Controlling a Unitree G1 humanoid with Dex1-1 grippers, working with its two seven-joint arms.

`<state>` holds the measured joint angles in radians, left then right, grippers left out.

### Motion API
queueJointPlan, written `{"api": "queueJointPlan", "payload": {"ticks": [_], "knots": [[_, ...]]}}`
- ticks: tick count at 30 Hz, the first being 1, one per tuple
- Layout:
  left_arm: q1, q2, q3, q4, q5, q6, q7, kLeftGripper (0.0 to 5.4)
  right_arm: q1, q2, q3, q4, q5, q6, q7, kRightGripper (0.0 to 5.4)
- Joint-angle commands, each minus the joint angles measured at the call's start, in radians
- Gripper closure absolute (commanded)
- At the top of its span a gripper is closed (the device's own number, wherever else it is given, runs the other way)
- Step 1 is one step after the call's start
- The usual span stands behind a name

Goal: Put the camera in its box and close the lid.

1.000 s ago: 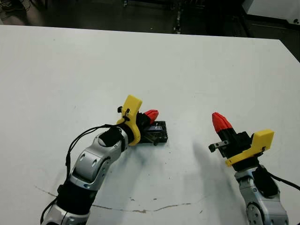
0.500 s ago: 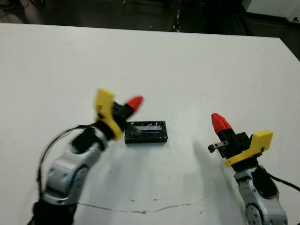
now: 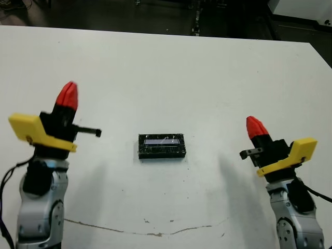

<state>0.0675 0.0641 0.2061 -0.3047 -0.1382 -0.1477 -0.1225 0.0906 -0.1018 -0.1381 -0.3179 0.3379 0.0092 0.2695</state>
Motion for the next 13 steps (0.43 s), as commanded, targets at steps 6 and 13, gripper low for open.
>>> {"api": "queueJointPlan", "payload": {"ticks": [6,13], "knots": [[0.037,-0.026,-0.032,0.138,0.037,-0.123,0.023,5.38,-0.019,0.044,-0.005,-0.017,-0.006,-0.003,-0.083,5.40],[0.038,-0.025,-0.052,0.137,0.038,-0.107,0.031,5.38,-0.014,0.043,0.008,-0.027,-0.013,0.007,-0.099,5.40]]}}
